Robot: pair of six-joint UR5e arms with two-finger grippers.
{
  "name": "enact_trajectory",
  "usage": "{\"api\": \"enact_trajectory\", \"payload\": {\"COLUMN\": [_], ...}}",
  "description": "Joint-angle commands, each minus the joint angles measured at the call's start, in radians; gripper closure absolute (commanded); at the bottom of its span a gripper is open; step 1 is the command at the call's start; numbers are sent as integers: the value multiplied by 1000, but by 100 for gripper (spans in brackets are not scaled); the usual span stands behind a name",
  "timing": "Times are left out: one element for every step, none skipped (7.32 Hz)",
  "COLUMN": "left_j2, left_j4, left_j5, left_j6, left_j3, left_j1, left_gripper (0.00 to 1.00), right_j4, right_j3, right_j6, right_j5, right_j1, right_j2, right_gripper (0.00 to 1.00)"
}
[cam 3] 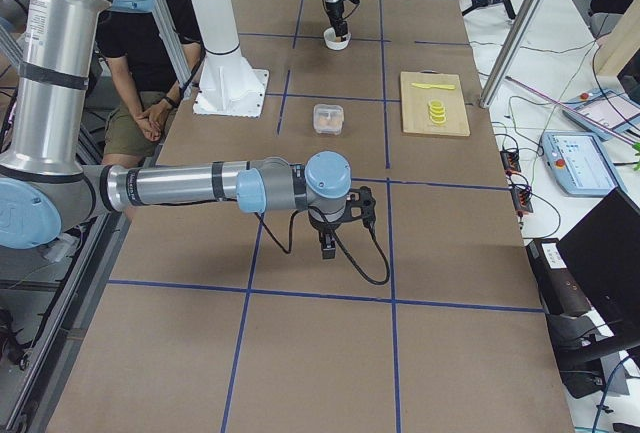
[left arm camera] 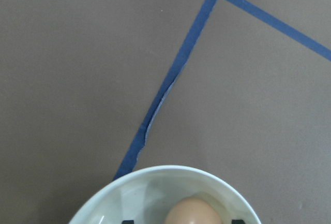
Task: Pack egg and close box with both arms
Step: 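Close the left gripper on the brown egg and lift it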
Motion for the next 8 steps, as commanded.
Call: {"api": "enact_trajectory", "payload": {"left_j2": [-1,1,1,1,10,42,22,-107], "left_j4": [0,0,0,0,2,36,149,263], "left_j5": [-2,-2,-2,-2,-3,-5,-5,-6], "left_j6": [0,0,0,0,2,2,2,2], "left_j3": [2,-6,-10,-24,-71,-171,-231,-225], "left_j1": [7,7,5,2,-6,-19,-20,-20], "left_gripper": [84,100,100,100,100,100,100,100], "right_j4": [0,0,0,0,0,0,1,1], "right_j3": [0,0,0,0,0,0,1,1], "right_j6": [0,0,0,0,0,0,1,1], "right_j5": [0,0,-1,0,0,0,0,0], "right_j1": [0,0,0,1,0,0,0,0], "right_j2": [1,1,1,1,1,1,1,1], "right_gripper": [0,0,0,0,0,0,0,0]}}
